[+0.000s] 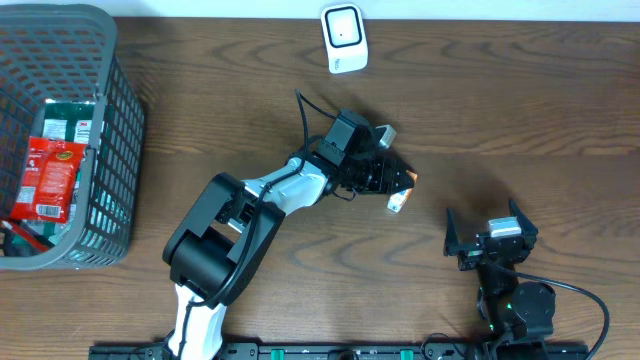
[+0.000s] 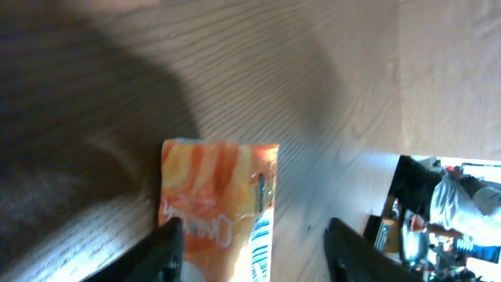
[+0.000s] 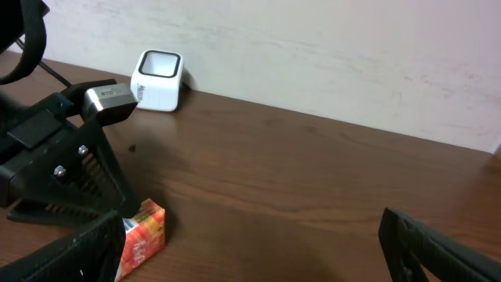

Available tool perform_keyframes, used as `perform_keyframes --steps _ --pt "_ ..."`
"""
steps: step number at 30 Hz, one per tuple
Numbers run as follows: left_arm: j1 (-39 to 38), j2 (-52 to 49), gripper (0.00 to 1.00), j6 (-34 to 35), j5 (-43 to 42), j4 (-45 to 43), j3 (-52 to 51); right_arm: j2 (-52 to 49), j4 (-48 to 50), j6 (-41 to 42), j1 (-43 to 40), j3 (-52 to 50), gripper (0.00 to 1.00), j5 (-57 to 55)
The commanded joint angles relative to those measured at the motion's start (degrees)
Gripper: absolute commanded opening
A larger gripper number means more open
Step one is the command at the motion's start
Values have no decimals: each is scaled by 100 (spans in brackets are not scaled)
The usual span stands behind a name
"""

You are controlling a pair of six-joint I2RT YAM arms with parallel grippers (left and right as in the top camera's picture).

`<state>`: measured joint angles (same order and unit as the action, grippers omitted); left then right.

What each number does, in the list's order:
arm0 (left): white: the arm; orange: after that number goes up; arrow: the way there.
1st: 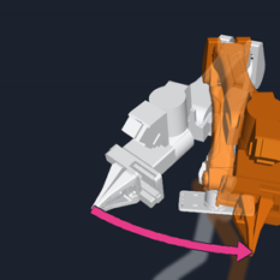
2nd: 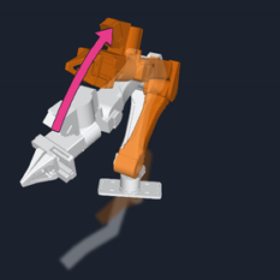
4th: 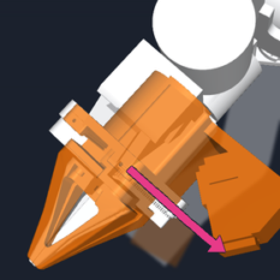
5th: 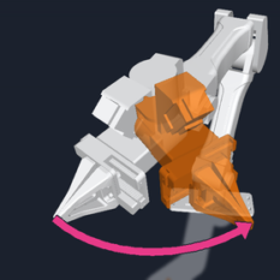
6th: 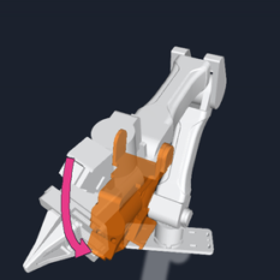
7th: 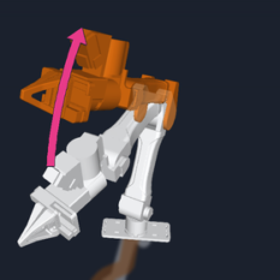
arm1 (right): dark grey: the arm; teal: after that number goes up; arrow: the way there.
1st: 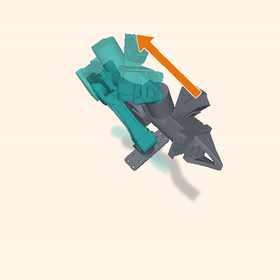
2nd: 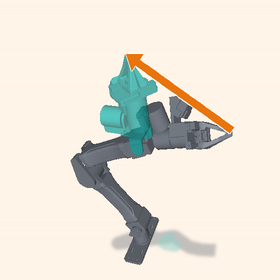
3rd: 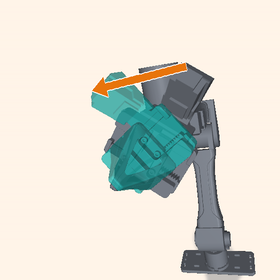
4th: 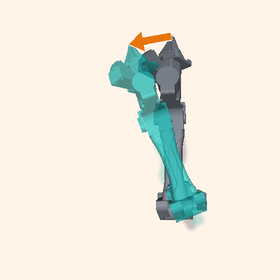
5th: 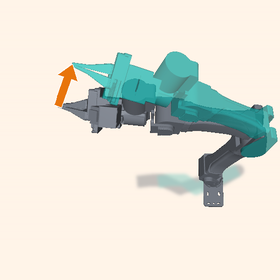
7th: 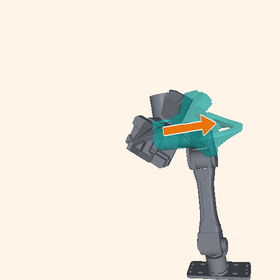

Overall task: Scan the item barcode
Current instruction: 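Move the orange box right and release it onto the table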

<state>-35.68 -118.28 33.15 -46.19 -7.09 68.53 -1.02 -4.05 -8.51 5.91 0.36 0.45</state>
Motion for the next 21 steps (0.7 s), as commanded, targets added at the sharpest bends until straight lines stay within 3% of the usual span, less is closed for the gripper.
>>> perform_keyframes --steps 1,7,14,20,21 --pt "26 201 62 -293 267 273 -15 26 -24 -76 17 -4 99 26" --pt "26 695 65 -863 1189 1145 11 26 -24 -76 17 -4 99 26" --pt "28 1561 66 -1519 2852 2774 63 26 -24 -76 20 -4 99 26" --pt "269 1801 66 -1650 3060 4065 651 26 -24 -76 20 -4 99 26" --pt "391 1801 66 -1864 3064 4734 1128 26 -24 -76 17 -4 99 26"
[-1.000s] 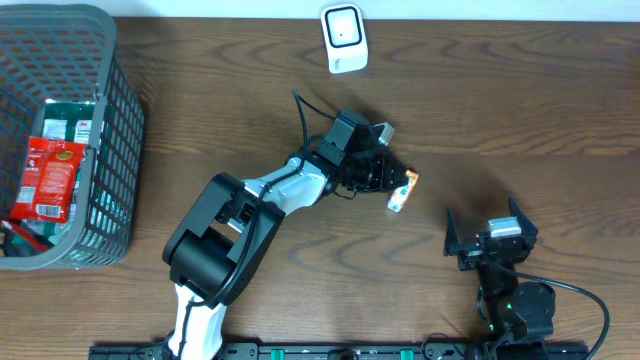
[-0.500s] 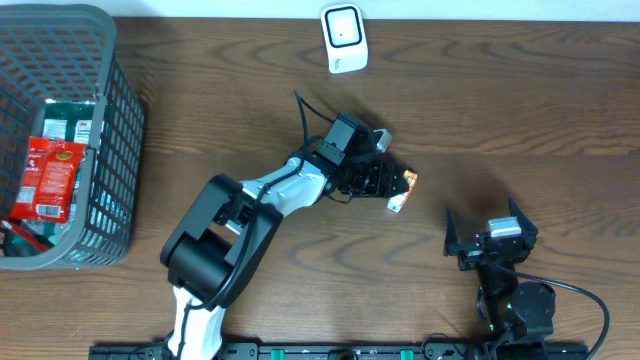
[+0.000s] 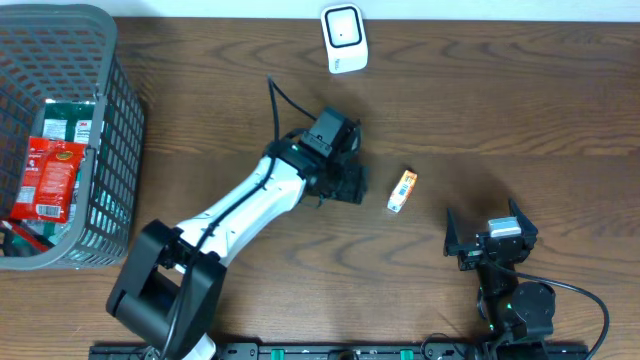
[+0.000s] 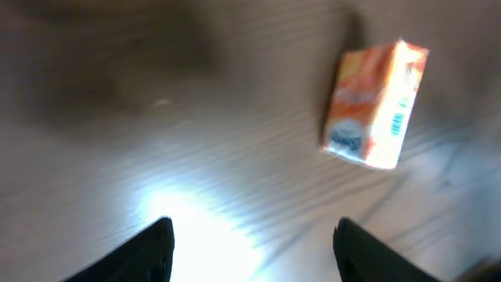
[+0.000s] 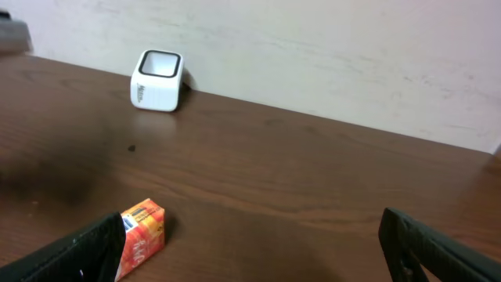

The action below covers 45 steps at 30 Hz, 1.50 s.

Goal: Scan the item barcode

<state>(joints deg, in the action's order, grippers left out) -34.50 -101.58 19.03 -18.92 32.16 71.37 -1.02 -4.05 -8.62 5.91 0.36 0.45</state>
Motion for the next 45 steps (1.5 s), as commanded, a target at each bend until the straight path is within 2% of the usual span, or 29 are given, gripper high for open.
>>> perform_keyframes --steps 1,3,7,10,14,22,31,35,41,45 --pt "356 131 66 -616 350 1224 1169 26 -24 -66 20 -4 99 26" --pt "503 131 67 -699 619 1891 1738 26 -24 -66 17 -4 99 26" --pt "940 131 71 -697 1825 2951 2944 26 -24 -66 20 -4 99 26" --pt "1434 153 73 -586 2520 3171 3593 26 -24 -66 20 -4 99 26" --pt "2168 179 74 -295 2809 3040 3856 26 -24 -66 20 -4 99 26" --pt "3845 166 75 529 2796 2953 3847 26 -24 -66 17 -4 99 26" --pt "5375 164 75 553 2133 3084 3799 26 -24 -66 17 -4 99 26" --pt "5672 164 75 538 1893 3150 3759 26 -24 -66 17 -4 99 26" --pt "5702 238 77 -2 761 3112 3764 26 -24 -66 17 -4 99 26" --pt "5591 629 78 -214 715 2850 3773 26 -24 -66 17 -4 99 26"
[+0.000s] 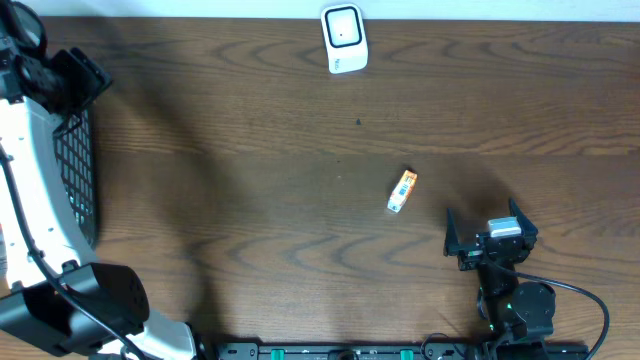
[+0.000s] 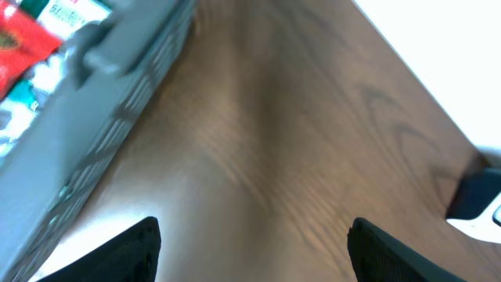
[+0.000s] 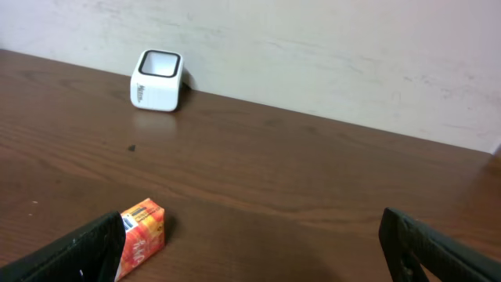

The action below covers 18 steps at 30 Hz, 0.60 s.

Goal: Scan the item barcode

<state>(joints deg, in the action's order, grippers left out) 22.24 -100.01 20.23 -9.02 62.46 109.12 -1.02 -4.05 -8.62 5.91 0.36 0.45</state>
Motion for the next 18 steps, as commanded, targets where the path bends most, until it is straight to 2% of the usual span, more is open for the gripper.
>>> perform_keyframes --steps 1,5,6,9,12,16,18 --pt "-83 590 78 -334 -271 -271 -2 26 -24 -66 20 -4 99 26" --pt "-79 1078 77 -330 494 -616 -2 26 -24 -66 20 -4 99 26" --pt "-76 1169 74 -328 1047 -656 -2 26 -24 -66 20 -4 99 26" --pt "-59 1147 63 -332 1849 -608 -13 26 -24 -66 17 -4 99 26" --pt "37 949 49 -350 2039 -507 -22 26 -24 -66 17 -4 99 26" --pt "378 435 11 -350 1784 -452 -20 26 -24 -66 20 -4 99 26" --pt "566 249 10 -385 1572 -481 -20 26 -24 -66 20 -4 99 26"
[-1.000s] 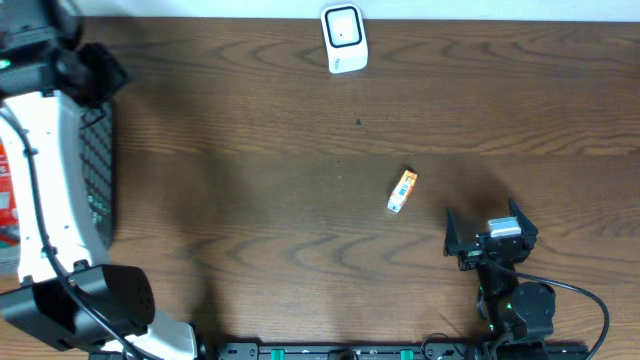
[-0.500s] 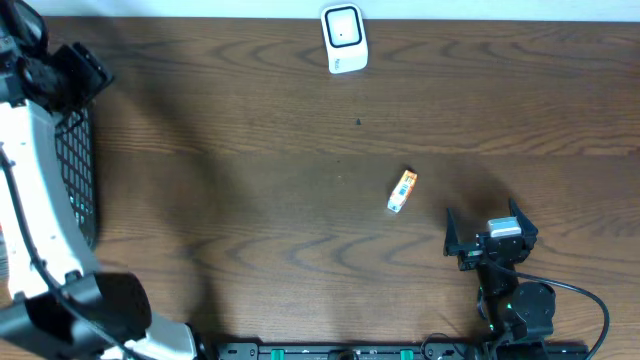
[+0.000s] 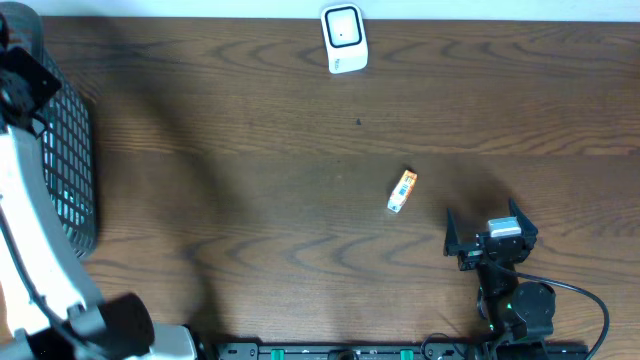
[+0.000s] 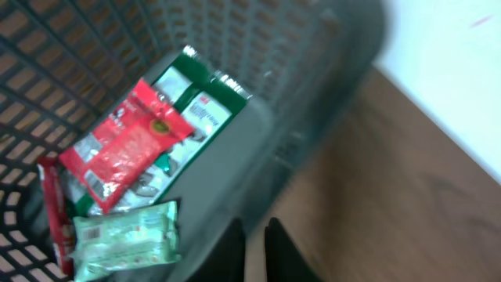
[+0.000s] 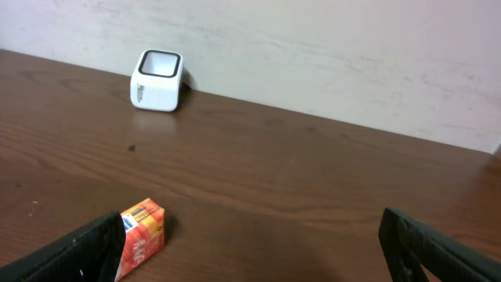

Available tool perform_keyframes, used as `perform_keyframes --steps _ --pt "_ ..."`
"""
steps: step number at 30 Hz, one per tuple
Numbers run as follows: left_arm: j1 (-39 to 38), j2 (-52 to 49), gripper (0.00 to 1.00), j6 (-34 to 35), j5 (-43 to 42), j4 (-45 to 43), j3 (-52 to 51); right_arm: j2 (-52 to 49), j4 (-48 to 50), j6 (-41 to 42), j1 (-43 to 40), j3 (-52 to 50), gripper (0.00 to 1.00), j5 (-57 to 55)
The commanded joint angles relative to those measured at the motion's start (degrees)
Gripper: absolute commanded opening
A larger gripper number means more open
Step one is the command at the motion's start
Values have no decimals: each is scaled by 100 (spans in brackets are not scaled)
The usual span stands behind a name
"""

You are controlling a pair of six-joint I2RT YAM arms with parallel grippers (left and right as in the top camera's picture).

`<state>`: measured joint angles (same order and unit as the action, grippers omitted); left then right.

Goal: Scan the item barcode

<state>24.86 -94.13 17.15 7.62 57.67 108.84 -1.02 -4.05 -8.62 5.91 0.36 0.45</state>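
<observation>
A small orange carton (image 3: 402,191) lies on the brown table right of centre, also low at the left in the right wrist view (image 5: 141,233). The white scanner (image 3: 342,38) stands at the far edge (image 5: 156,81). My right gripper (image 5: 258,251) rests open near the front edge, a little right of the carton, with nothing held. My left gripper (image 4: 254,251) is shut and empty above the rim of the grey basket (image 4: 313,94) at the far left. My left arm (image 3: 25,200) hides much of the basket from overhead.
Inside the basket lie a red packet (image 4: 129,145), a dark green pack (image 4: 200,110) and a pale green pack (image 4: 125,235). The basket's mesh wall (image 3: 70,170) stands at the table's left edge. A pale wall (image 5: 313,47) runs behind the scanner.
My left gripper was open beside the basket's outer wall. Now it is shut and looks down into the basket. The carton, the scanner and the right arm have not moved.
My left gripper was open right at the orange carton in mid-table. Then it was a little left of the carton, which lay alone on the table. Later it was open at the basket's outer wall. Now it is shut over the basket.
</observation>
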Motion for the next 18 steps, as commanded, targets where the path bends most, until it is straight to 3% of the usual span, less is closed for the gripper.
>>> perform_keyframes --steps 1,6,15,16,18 --pt "372 -398 10 -107 -205 -17 9 26 -24 -66 20 -4 99 26" --pt "726 -546 10 -256 -1025 -286 9 26 -22 -66 20 -4 99 26" --pt "704 -743 14 -428 -1226 -337 -20 26 -24 -66 17 -4 99 26" --pt "704 -748 17 -463 -1270 -356 -20 26 -24 -66 20 -4 99 26" --pt "704 -721 40 -636 -1325 -466 -15 26 -24 -66 17 -4 99 26"
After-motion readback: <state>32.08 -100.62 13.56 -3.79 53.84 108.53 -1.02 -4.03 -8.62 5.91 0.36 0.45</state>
